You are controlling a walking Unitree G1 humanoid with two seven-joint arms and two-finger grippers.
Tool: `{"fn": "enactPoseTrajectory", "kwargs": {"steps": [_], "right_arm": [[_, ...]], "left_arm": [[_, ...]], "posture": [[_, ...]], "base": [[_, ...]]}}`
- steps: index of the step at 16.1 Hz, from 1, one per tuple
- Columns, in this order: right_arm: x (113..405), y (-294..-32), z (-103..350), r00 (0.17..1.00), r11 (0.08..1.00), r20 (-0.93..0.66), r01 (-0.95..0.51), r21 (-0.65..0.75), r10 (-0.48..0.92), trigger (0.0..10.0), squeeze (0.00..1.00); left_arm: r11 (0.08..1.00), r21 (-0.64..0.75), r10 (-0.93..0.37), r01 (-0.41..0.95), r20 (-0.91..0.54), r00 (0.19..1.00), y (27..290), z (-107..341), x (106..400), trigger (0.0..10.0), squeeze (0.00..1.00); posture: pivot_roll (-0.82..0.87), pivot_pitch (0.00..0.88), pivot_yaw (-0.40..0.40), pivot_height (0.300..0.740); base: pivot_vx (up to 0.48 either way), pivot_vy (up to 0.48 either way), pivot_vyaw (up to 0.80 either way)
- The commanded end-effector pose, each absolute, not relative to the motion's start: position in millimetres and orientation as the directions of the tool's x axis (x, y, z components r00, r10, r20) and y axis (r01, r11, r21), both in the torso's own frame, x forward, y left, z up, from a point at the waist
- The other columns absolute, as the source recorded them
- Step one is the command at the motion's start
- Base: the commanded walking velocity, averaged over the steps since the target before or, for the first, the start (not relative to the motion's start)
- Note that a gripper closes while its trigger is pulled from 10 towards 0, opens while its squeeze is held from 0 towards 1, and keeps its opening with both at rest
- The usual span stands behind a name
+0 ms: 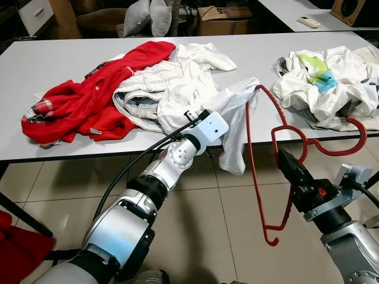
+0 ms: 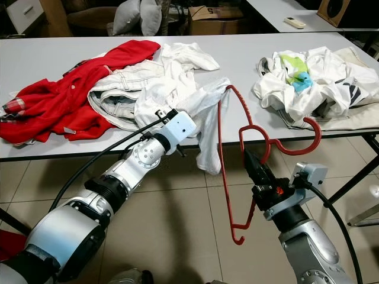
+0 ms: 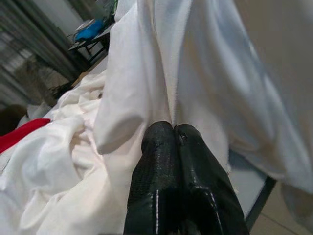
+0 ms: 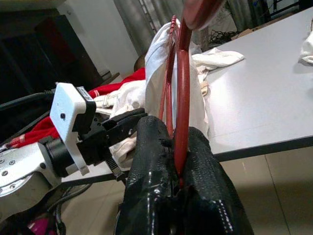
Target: Hang hanger
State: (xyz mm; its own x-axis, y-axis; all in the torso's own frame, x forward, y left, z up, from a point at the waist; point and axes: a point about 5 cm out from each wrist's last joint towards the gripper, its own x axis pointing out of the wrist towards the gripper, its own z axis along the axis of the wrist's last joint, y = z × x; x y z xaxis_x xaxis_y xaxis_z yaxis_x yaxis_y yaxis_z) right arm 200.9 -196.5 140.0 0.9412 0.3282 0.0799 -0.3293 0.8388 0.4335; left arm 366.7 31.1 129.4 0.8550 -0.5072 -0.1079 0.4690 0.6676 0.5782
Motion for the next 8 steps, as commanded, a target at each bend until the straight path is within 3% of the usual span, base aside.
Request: {"fn": "enactPoseTrajectory", "kwargs": {"steps": [1, 2, 6, 8], "right_arm": [[201.2, -194.3, 148.5, 0.936, 0.837, 0.111, -0.348, 0.423, 0.334, 10.0, 0.0], [201.2, -193.3, 148.7, 0.935, 0.835, 0.112, -0.35, 0.424, 0.335, 10.0, 0.0], [201.8, -191.9, 148.9, 0.935, 0.833, 0.117, -0.352, 0.427, 0.335, 10.0, 0.0], [200.8, -192.1, 147.0, 0.937, 0.835, 0.111, -0.346, 0.428, 0.331, 10.0, 0.0]], "left_arm": [[0.677, 0.585, -0.475, 0.446, -0.115, 0.872, 34.2, 130.9, 370.1, 8.0, 0.0], [0.698, 0.577, -0.445, 0.424, -0.116, 0.888, 38.0, 130.8, 372.1, 0.0, 0.0], [0.732, 0.554, -0.423, 0.396, -0.086, 0.902, 43.4, 139.3, 377.5, 0.0, 0.0], [0.796, 0.486, -0.42, 0.361, 0.015, 0.907, 52.9, 153.8, 381.9, 0.0, 0.0]], "posture": [[-0.09, 0.043, 0.028, 0.74], [-0.09, 0.043, 0.028, 0.74], [-0.09, 0.041, 0.033, 0.74], [-0.09, 0.041, 0.036, 0.74]], "base": [[0.0, 0.0, 0.0], [0.0, 0.0, 0.0], [0.0, 0.0, 0.0], [0.0, 0.0, 0.0]]}}
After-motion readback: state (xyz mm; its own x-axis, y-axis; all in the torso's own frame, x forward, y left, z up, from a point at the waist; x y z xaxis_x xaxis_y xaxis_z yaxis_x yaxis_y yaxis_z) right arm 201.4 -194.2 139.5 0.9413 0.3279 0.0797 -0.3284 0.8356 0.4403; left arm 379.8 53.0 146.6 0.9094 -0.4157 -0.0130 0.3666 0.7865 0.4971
